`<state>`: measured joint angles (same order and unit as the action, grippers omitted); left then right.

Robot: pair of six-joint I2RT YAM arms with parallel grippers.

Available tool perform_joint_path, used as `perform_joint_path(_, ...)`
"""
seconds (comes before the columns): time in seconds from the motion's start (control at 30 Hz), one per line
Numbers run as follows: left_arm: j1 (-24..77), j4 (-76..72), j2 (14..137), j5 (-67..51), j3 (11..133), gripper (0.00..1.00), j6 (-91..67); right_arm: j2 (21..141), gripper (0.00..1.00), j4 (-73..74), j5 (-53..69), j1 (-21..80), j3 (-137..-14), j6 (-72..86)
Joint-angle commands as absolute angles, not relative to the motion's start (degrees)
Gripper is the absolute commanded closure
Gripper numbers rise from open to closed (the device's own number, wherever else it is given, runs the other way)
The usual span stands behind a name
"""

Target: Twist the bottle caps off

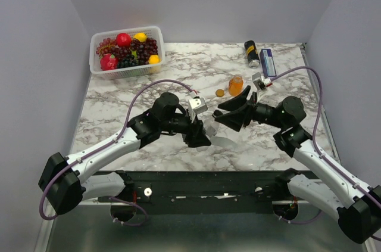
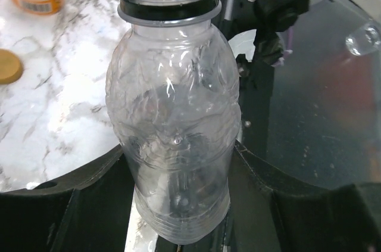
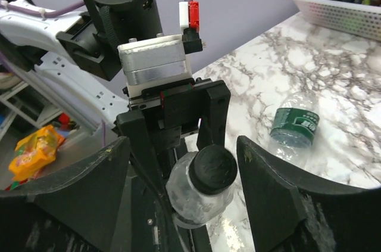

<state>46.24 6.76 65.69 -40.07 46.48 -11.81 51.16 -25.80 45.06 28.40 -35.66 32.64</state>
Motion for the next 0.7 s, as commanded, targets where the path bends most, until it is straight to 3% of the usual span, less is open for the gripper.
perform_joint_path(0.0, 46.32, 9.49, 64.34, -30.95, 47.55, 0.67, -10.90, 47.38, 0.18, -17.27, 34.21, 28.13, -34.80, 31.20)
perform_joint_path(0.17, 46.41, 11.16, 63.72, -21.65, 47.81, 0.68, -11.08, 44.13, 0.20, -8.27, 21.82, 28.13, -35.07, 32.77)
perform_joint_path(0.5, 46.67, 12.57, 64.34, -17.32, 48.25, 0.68, -11.51, 48.24, 0.34, -12.64, 18.11, 33.65, -34.63, 37.53)
perform_joint_path(0.67, 46.93, 13.27, 64.86, -16.17, 48.43, 0.68, -11.25, 51.94, 0.36, -13.89, 13.28, 37.26, -35.59, 37.88)
